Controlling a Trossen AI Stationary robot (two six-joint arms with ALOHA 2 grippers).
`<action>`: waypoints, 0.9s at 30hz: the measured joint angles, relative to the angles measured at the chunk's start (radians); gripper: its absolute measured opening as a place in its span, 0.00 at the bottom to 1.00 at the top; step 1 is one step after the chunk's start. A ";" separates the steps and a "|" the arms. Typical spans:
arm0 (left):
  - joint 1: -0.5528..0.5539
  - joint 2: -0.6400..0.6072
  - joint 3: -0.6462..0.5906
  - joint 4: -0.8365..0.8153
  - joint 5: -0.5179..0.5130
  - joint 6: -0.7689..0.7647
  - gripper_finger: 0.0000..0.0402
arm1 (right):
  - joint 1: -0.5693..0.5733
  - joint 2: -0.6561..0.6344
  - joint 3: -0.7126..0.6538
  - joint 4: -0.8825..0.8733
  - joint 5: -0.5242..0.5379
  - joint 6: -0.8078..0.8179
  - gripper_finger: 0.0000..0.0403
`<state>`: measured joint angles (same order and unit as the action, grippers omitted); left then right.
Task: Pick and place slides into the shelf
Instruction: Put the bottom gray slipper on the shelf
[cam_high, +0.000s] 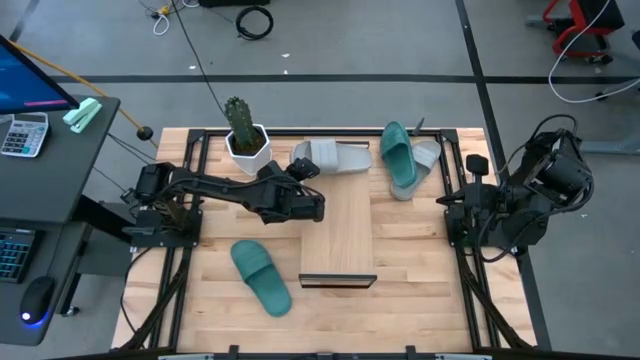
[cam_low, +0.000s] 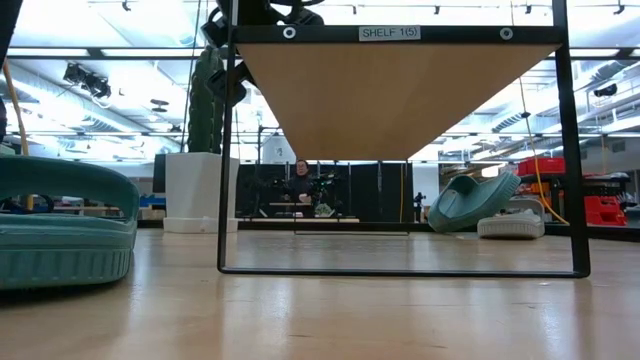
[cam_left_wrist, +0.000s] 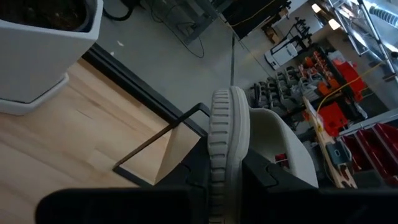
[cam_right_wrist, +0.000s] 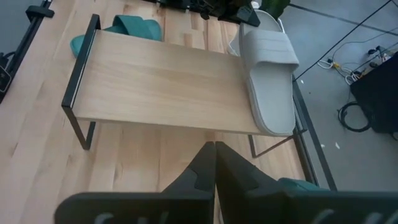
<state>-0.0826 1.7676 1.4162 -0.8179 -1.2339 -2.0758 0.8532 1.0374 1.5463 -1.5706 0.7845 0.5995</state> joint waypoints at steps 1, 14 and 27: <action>0.000 0.000 0.000 -0.002 0.000 0.000 0.12 | 0.000 0.000 0.000 0.000 0.000 0.001 0.03; -0.001 0.000 0.000 -0.110 -0.002 -0.070 0.13 | 0.000 0.000 0.000 0.000 0.000 0.011 0.03; -0.002 0.000 0.000 -0.145 -0.004 -0.036 0.17 | 0.000 0.000 0.000 0.000 0.000 0.011 0.03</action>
<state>-0.0849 1.7676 1.4162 -0.9630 -1.2377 -2.1119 0.8532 1.0374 1.5463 -1.5703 0.7845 0.6109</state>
